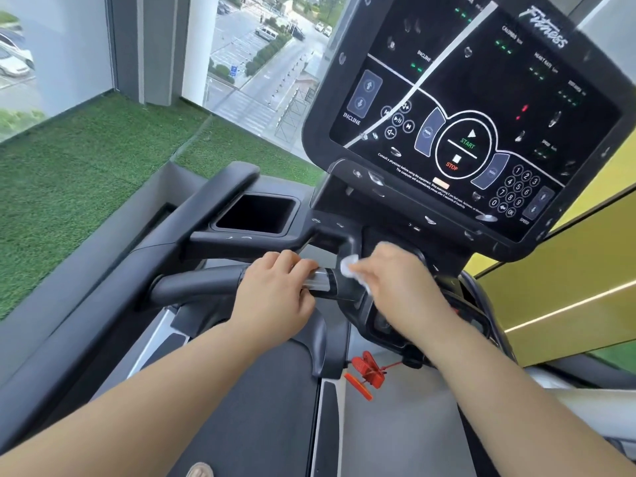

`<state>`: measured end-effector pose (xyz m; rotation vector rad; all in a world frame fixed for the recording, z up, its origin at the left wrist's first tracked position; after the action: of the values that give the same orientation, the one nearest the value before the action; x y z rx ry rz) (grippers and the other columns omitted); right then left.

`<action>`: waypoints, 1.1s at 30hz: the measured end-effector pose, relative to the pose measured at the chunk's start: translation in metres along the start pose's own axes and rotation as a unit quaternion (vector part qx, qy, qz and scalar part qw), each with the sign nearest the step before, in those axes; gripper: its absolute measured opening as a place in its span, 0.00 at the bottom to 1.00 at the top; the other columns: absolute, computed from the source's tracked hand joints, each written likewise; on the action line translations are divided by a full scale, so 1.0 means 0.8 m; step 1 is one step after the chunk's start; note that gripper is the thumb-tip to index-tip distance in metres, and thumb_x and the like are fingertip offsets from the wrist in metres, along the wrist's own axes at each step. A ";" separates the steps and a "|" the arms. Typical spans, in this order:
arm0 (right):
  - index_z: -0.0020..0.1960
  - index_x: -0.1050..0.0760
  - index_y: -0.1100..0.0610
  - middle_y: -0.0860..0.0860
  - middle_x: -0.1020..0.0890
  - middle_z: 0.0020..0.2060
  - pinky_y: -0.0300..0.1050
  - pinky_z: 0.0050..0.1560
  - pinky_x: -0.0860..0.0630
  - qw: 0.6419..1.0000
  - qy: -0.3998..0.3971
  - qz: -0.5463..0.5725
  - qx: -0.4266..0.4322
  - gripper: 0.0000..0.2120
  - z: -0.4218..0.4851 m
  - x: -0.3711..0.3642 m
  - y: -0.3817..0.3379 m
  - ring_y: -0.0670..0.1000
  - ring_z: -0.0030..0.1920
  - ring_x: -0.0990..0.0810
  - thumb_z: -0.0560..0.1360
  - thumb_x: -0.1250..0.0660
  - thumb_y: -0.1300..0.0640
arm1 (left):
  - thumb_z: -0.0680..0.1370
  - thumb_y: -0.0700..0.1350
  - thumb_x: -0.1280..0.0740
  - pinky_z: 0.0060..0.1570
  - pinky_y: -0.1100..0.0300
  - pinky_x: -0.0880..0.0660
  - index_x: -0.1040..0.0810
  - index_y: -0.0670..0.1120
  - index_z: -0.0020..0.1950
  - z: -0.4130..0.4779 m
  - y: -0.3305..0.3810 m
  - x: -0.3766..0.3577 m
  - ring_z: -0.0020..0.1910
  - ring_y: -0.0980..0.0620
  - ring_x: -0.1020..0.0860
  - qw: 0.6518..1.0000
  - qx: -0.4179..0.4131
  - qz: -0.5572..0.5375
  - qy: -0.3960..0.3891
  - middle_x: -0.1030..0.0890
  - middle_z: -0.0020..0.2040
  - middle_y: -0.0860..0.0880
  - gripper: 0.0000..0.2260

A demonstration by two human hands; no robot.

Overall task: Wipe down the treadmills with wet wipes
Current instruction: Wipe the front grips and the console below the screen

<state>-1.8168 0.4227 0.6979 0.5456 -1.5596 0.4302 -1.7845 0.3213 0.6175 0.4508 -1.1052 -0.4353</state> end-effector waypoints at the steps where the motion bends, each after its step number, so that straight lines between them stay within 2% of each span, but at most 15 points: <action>1: 0.60 0.21 0.55 0.57 0.24 0.50 0.42 0.46 0.35 0.999 0.024 0.015 -0.015 0.14 0.013 0.006 0.008 0.58 0.52 0.25 0.80 0.42 0.59 | 0.68 0.48 0.44 0.41 0.52 0.23 0.19 0.45 0.51 0.000 0.000 0.000 0.40 0.42 0.23 1.000 0.000 0.002 -0.002 0.21 0.44 0.47 0.19; 3: 0.59 0.20 0.55 0.56 0.21 0.53 0.41 0.46 0.34 0.999 0.005 0.009 -0.033 0.13 0.046 -0.004 0.015 0.58 0.54 0.24 0.80 0.41 0.59 | 0.68 0.48 0.45 0.41 0.53 0.23 0.19 0.46 0.51 0.000 -0.001 -0.001 0.40 0.42 0.23 1.000 0.001 0.004 -0.005 0.21 0.44 0.47 0.19; 6: 0.61 0.21 0.49 0.52 0.19 0.56 0.38 0.45 0.33 0.992 -0.115 -0.052 -0.005 0.15 0.079 -0.044 0.006 0.54 0.56 0.22 0.80 0.39 0.60 | 0.68 0.48 0.45 0.41 0.53 0.23 0.19 0.46 0.52 -0.001 -0.002 -0.002 0.41 0.42 0.23 1.000 -0.001 0.009 -0.012 0.21 0.44 0.47 0.20; 9: 0.61 0.21 0.50 0.51 0.20 0.55 0.37 0.46 0.34 0.986 -0.146 -0.076 0.021 0.15 0.079 -0.048 0.002 0.55 0.56 0.22 0.79 0.39 0.62 | 0.68 0.48 0.45 0.41 0.53 0.23 0.19 0.46 0.52 -0.001 -0.002 -0.001 0.40 0.43 0.23 1.000 -0.001 0.011 -0.011 0.20 0.45 0.47 0.20; 11: 0.55 0.19 0.51 0.51 0.23 0.48 0.42 0.45 0.31 0.991 -0.105 -0.078 0.035 0.14 0.063 -0.041 0.001 0.59 0.52 0.23 0.77 0.40 0.64 | 0.68 0.48 0.45 0.41 0.53 0.23 0.19 0.46 0.52 -0.001 -0.002 -0.001 0.40 0.42 0.23 1.000 -0.001 0.010 -0.008 0.20 0.45 0.47 0.20; 12: 0.49 0.20 0.50 0.49 0.28 0.42 0.45 0.42 0.30 0.992 -0.070 -0.093 0.043 0.13 0.053 -0.036 -0.001 0.60 0.48 0.24 0.76 0.39 0.64 | 0.68 0.48 0.45 0.41 0.53 0.23 0.19 0.46 0.52 -0.001 -0.002 -0.002 0.40 0.42 0.23 1.000 -0.002 0.009 -0.008 0.20 0.45 0.47 0.20; 14: 0.42 0.28 0.50 0.48 0.39 0.35 0.46 0.36 0.35 0.993 -0.019 -0.102 0.063 0.10 0.030 -0.031 -0.003 0.58 0.41 0.29 0.75 0.39 0.64 | 0.68 0.48 0.45 0.41 0.53 0.23 0.19 0.46 0.52 -0.002 -0.002 -0.002 0.40 0.43 0.23 1.000 -0.003 0.007 -0.005 0.21 0.45 0.47 0.20; 15: 0.42 0.29 0.49 0.47 0.41 0.34 0.46 0.36 0.37 0.993 -0.021 -0.090 0.076 0.10 0.018 -0.033 -0.008 0.56 0.39 0.31 0.76 0.39 0.63 | 0.67 0.48 0.45 0.41 0.53 0.23 0.19 0.46 0.52 -0.002 -0.002 -0.002 0.40 0.42 0.23 1.000 -0.003 0.008 -0.005 0.21 0.45 0.47 0.20; 17: 0.47 0.27 0.50 0.47 0.38 0.35 0.46 0.37 0.33 0.990 -0.055 -0.071 0.108 0.07 -0.007 -0.043 -0.015 0.55 0.38 0.32 0.77 0.39 0.62 | 0.67 0.48 0.45 0.41 0.54 0.23 0.19 0.45 0.52 -0.001 -0.002 -0.002 0.39 0.42 0.23 1.000 -0.005 0.009 -0.004 0.21 0.44 0.47 0.20; 18: 0.48 0.26 0.51 0.48 0.36 0.35 0.48 0.37 0.30 0.989 -0.038 -0.070 0.124 0.08 -0.013 -0.039 -0.020 0.55 0.37 0.31 0.76 0.38 0.63 | 0.67 0.48 0.45 0.41 0.54 0.23 0.19 0.45 0.52 -0.001 -0.002 -0.002 0.39 0.42 0.23 1.000 -0.007 0.010 -0.005 0.20 0.44 0.47 0.20; 21: 0.45 0.20 0.55 0.54 0.30 0.33 0.51 0.33 0.28 0.993 0.097 0.005 0.070 0.07 -0.003 -0.002 -0.007 0.58 0.34 0.27 0.73 0.33 0.65 | 0.67 0.48 0.45 0.41 0.54 0.23 0.19 0.46 0.52 -0.001 0.000 -0.001 0.39 0.43 0.23 1.000 -0.010 0.018 -0.009 0.20 0.45 0.47 0.20; 23: 0.41 0.19 0.57 0.52 0.33 0.32 0.47 0.29 0.33 0.991 0.120 -0.023 0.047 0.08 0.008 -0.004 -0.010 0.57 0.31 0.29 0.66 0.29 0.69 | 0.67 0.48 0.45 0.41 0.54 0.23 0.19 0.46 0.52 -0.002 0.000 0.000 0.40 0.43 0.23 1.000 -0.011 0.021 -0.011 0.20 0.45 0.48 0.20; 26: 0.36 0.19 0.57 0.49 0.40 0.31 0.41 0.29 0.42 0.983 0.153 -0.081 0.060 0.18 0.005 -0.009 -0.029 0.53 0.26 0.34 0.50 0.23 0.72 | 0.67 0.48 0.46 0.41 0.55 0.24 0.19 0.46 0.52 -0.002 0.000 -0.001 0.40 0.44 0.23 1.000 -0.013 0.024 -0.015 0.20 0.45 0.48 0.21; 31: 0.39 0.20 0.56 0.50 0.32 0.28 0.41 0.32 0.41 0.979 0.158 -0.082 0.103 0.20 -0.046 -0.026 -0.037 0.52 0.27 0.30 0.52 0.32 0.73 | 0.67 0.48 0.45 0.42 0.54 0.23 0.19 0.45 0.52 -0.003 -0.001 -0.001 0.40 0.42 0.23 1.000 -0.011 0.017 -0.018 0.20 0.44 0.48 0.21; 33: 0.40 0.19 0.56 0.51 0.31 0.29 0.42 0.31 0.38 0.982 0.154 -0.058 0.090 0.21 -0.049 -0.028 -0.028 0.53 0.27 0.30 0.53 0.31 0.75 | 0.67 0.48 0.45 0.41 0.54 0.23 0.19 0.45 0.52 -0.003 0.000 0.000 0.40 0.42 0.23 1.000 -0.013 0.017 -0.018 0.20 0.44 0.47 0.21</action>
<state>-1.7714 0.4295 0.6769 0.6727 -1.1928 0.5420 -1.7821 0.3218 0.6163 0.4025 -1.1403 -0.4284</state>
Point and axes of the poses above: each hand's wrist, its own z-axis towards the middle knuckle, its own x-axis out of the back of the hand, y = z × x, the point moved 9 cm from there along z, towards the middle knuckle
